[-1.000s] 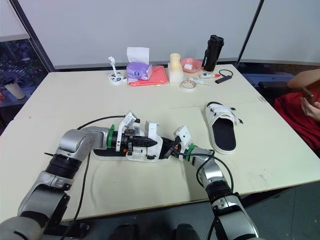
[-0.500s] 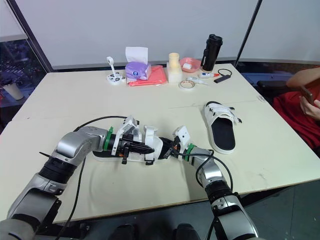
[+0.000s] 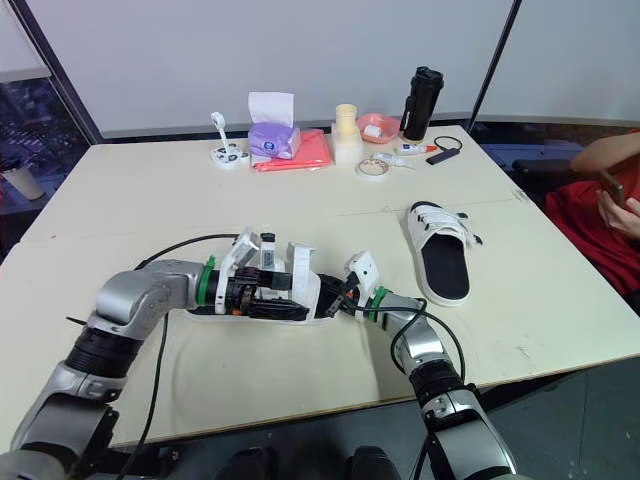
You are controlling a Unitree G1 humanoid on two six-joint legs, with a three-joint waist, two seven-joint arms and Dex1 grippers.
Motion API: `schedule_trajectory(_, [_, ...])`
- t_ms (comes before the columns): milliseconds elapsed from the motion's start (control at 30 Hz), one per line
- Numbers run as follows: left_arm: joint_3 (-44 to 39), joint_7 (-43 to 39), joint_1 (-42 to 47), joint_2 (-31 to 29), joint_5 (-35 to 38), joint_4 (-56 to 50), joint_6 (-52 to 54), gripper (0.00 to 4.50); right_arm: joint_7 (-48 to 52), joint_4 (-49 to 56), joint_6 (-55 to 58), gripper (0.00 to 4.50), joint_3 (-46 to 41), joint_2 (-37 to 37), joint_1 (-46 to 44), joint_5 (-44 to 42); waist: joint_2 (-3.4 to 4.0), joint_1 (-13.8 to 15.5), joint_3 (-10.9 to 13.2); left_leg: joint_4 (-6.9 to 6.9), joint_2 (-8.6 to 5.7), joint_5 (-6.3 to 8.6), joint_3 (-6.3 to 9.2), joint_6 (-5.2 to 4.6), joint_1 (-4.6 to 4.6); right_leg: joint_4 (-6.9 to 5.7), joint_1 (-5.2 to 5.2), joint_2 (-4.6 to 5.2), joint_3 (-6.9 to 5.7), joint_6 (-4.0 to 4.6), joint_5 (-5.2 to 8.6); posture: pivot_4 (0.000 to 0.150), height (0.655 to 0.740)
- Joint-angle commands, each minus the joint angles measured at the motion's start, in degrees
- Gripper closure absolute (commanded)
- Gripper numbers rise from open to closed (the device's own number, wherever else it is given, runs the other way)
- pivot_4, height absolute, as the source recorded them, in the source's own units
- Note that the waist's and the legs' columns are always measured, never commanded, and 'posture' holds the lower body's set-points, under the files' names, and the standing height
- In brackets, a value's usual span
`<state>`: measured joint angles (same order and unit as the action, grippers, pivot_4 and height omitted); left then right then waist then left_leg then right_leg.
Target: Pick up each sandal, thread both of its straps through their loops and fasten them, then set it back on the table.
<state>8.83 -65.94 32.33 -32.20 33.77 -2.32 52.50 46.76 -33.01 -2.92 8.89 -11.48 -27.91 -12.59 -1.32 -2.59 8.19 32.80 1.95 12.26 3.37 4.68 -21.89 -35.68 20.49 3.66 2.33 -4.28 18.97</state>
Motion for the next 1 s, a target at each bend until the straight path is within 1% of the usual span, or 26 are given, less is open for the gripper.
schedule_trajectory(33, [-3.34, -1.34, -2.98, -4.16, 4.03, -7.38, 2.64, 0.08, -5.78, -13.06, 4.79, 4.50, 0.57, -1.82, 4.34, 5.67, 0.01, 0.02, 0.00, 0.00, 0.00, 0.01, 0.00, -0.01, 0.00, 0.00, 0.01, 0.00, 0.00, 0.00, 0.00, 0.150, 0.7400])
schedule_trajectory(133, [-4.01, -2.53, -7.09, -8.69, 5.96, -12.32, 3.92, 0.08, -5.76, -13.11, 4.80, 4.50, 0.63, -1.81, 4.47, 5.63, 0.03, 0.00, 0.00, -0.02, 0.01, 0.01, 0.00, -0.01, -0.02, 0.07, 0.04, 0.00, 0.00, 0.04, -0.02, 0.150, 0.7400])
schedule_trajectory(233, [-3.74, -1.87, -10.84, -10.29, 6.15, -14.50, 3.26, 0.08, -5.70, -13.40, 4.70, 4.50, 0.76, -1.67, 4.55, 5.65, 0.19, 0.00, -0.09, -0.07, 0.01, 0.02, 0.00, -0.02, -0.05, 0.31, 0.04, 0.01, 0.00, 0.22, -0.13, 0.150, 0.7400])
schedule_trajectory(367, [-2.00, 0.50, -12.53, -8.44, 3.78, -12.88, 0.11, 0.08, -5.61, -13.57, 4.87, 4.50, 0.90, -1.33, 4.35, 5.72, 0.17, 0.07, -0.10, -0.07, 0.01, 0.04, 0.00, -0.05, -0.16, 0.48, 0.11, 0.02, 0.00, 0.27, -0.15, 0.150, 0.7400])
schedule_trajectory(600, [1.82, 2.31, -11.13, -4.30, -1.00, -7.05, -5.29, 0.08, -5.49, -13.86, 5.11, 4.50, 0.97, -1.45, 3.73, 5.71, 0.22, 0.03, -0.14, -0.07, 0.01, 0.05, 0.00, -0.06, -0.28, 0.49, 0.26, 0.03, 0.00, 0.38, -0.23, 0.150, 0.7400])
schedule_trajectory(833, [3.23, 3.39, -8.50, -0.86, -2.80, -3.06, -6.87, 0.08, -5.64, -12.89, 5.27, 4.50, 0.74, -1.78, 4.61, 5.55, 0.21, 0.10, -0.15, -0.07, 0.01, 0.04, -0.01, -0.08, -0.30, 0.48, 0.38, 0.03, 0.00, 0.51, -0.31, 0.150, 0.7400])
schedule_trajectory(1000, [1.25, 5.20, -6.85, 1.89, -1.36, -1.76, -5.52, 0.08, -6.02, -12.42, 5.33, 4.50, 0.39, -1.80, 5.30, 5.47, 0.23, 0.25, -0.18, -0.07, 0.01, 0.04, -0.01, -0.09, -0.31, 0.49, 0.38, 0.03, 0.00, 0.53, -0.32, 0.150, 0.7400])
